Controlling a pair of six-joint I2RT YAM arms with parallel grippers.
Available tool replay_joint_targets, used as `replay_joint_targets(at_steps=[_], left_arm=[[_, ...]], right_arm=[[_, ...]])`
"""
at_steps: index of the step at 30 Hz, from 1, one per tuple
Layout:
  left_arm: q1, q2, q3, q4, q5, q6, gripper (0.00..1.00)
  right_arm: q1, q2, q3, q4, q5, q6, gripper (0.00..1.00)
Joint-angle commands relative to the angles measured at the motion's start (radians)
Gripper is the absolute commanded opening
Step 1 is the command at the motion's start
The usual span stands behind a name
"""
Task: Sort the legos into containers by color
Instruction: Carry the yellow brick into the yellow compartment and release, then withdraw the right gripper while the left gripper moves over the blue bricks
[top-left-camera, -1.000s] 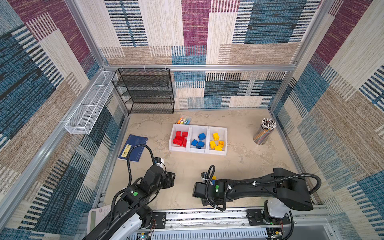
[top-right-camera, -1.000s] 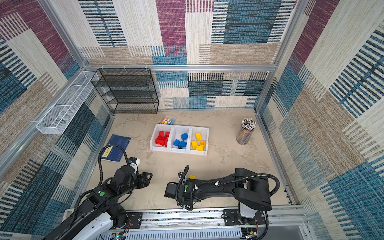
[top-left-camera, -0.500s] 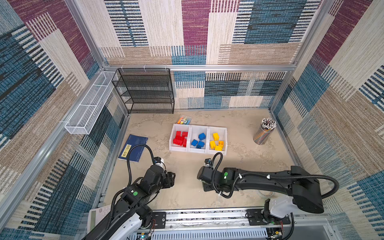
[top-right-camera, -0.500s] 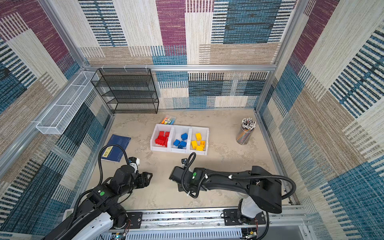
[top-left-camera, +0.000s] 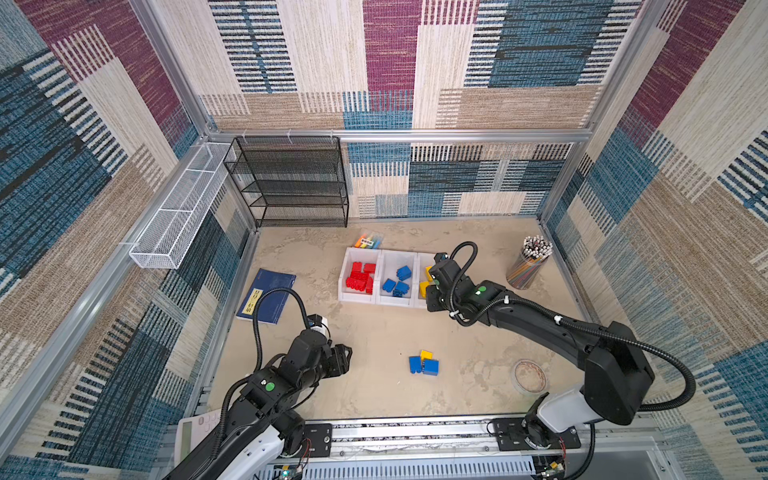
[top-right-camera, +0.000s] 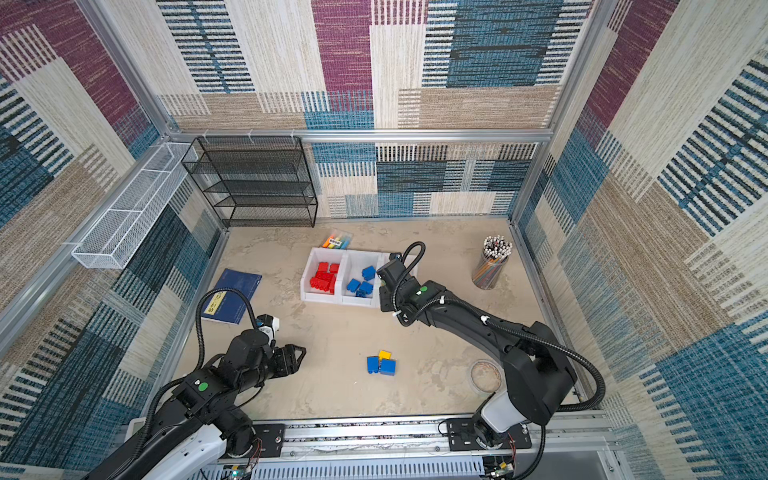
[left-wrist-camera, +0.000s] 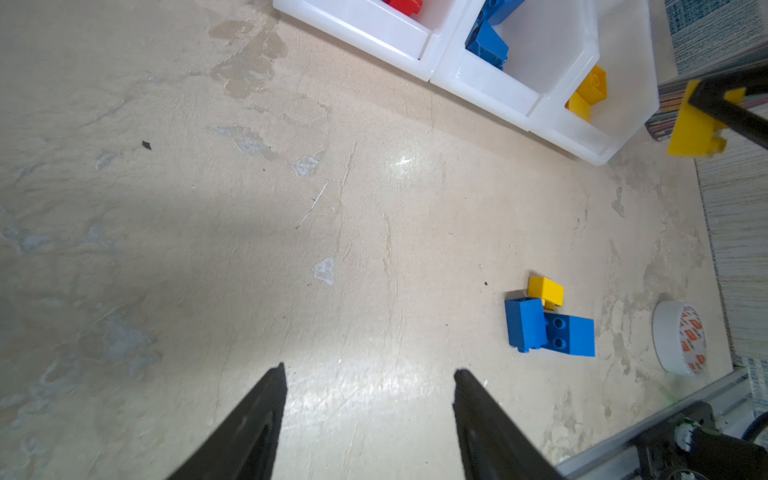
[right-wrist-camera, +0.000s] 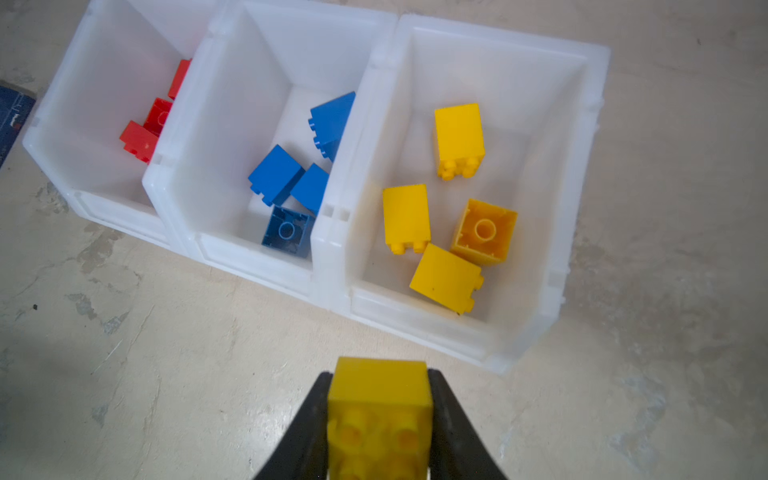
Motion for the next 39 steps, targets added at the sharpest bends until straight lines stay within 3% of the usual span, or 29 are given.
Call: replay_joint_targets(at_steps=[1,23,32,39], left_arm=[[-0.001,-0.005,0.002,-0.005,0.009,-0.019,0.67],[0.000,-0.048,-0.038,0.005,0.038,-0.032,0.67],[-0.001,-0.062,-0.047,0.004,0.048,-0.036,0.66],[-0.002,-0.043,-0.044,0.023,0.079,-0.023,0.66]], right_arm=[[-0.042,0.048,0.049,0.046,-0.041,-0.092,0.34],[-0.198,0.310,0.269,0.043,-0.074,-0.178,0.37],[-0.204,0.312,0.330,0.010,-0.064,-0.178,0.65],[-0.203,0.151,0.233,0.008,-0.065,-0.154,0.68]])
